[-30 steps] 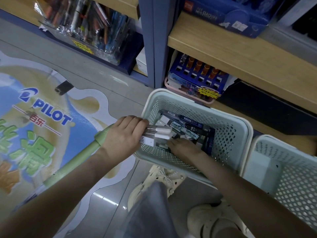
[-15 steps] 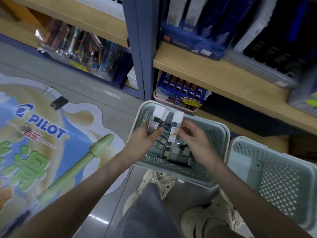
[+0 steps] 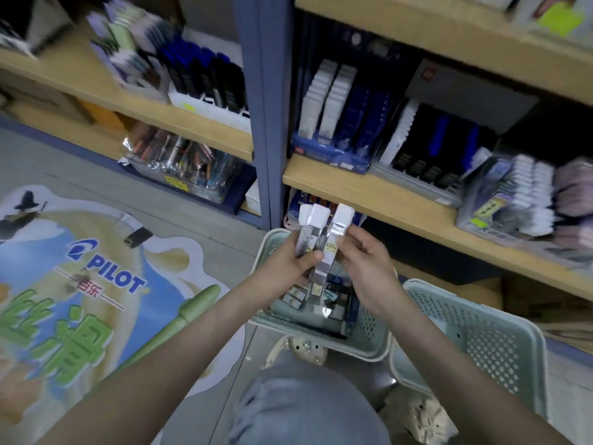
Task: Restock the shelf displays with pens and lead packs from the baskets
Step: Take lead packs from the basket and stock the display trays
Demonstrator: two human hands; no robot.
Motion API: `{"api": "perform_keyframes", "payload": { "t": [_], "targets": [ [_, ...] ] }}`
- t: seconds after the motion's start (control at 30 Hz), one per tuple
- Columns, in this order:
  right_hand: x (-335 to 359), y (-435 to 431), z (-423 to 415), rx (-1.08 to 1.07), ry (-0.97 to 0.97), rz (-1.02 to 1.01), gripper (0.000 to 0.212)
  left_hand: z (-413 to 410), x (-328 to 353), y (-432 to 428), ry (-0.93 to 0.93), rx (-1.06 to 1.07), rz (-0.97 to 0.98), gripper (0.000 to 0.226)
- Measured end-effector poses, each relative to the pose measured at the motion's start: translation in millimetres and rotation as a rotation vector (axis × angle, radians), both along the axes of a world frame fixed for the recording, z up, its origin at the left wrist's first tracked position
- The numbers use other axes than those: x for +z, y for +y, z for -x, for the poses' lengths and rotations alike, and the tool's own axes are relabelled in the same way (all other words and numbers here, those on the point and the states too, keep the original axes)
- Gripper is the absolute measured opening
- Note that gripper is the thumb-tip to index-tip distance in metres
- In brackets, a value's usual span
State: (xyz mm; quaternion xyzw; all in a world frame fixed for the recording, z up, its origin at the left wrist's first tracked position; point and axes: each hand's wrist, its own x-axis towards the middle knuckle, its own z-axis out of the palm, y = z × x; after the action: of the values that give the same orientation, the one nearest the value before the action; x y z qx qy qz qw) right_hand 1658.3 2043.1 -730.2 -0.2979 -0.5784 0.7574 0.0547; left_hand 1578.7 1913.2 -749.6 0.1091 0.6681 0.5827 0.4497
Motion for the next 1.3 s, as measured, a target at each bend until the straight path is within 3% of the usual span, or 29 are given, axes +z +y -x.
{"api": "perform_keyframes", "payload": {
  "t": [0.23, 0.4, 0.57, 0.67, 0.8, 0.97, 1.17, 1.3],
  "targets": [
    [75.2, -6.0, -13.3, 0.007, 0.09, -0.044, 0.024, -11.1, 69.6, 4.4, 0.009, -0.004, -0.032, 0.035],
    [123.2, -11.1, -26.5, -0.004, 0.176, -0.098, 0.026, -26.9, 127.0, 7.0, -0.009, -0.01, -0.087, 0.004],
    [157.5, -13.1, -39.2, -0.028, 0.23, -0.177, 0.04, -40.2, 163.3, 15.4, 0.114, 0.059, -0.112, 0.037],
    [182.5, -11.0, -45.5, -0.019, 0.306, -0.214, 0.03, -47.1, 187.8, 20.0, 0.185, 0.075, -0.129, 0.048],
    [206.6, -2.3, -49.7, -0.034, 0.374, -0.281, 0.027, -48.9, 217.9, 25.7, 0.293, 0.05, -0.155, 0.019],
    [237.0, 14.9, -54.1, -0.166, 0.444, -0.237, 0.023, -53.5, 256.0, 40.9, 0.371, 0.014, -0.168, 0.05],
    [265.5, 47.9, -61.6, -0.245, 0.406, -0.327, 0.012, -46.4, 279.9, 61.9, 0.354, 0.045, -0.211, 0.019],
    [278.4, 74.7, -51.3, -0.301, 0.45, -0.375, 0.016, -32.6, 293.3, 68.5, 0.326, 0.119, -0.279, 0.033]
  ]
}}
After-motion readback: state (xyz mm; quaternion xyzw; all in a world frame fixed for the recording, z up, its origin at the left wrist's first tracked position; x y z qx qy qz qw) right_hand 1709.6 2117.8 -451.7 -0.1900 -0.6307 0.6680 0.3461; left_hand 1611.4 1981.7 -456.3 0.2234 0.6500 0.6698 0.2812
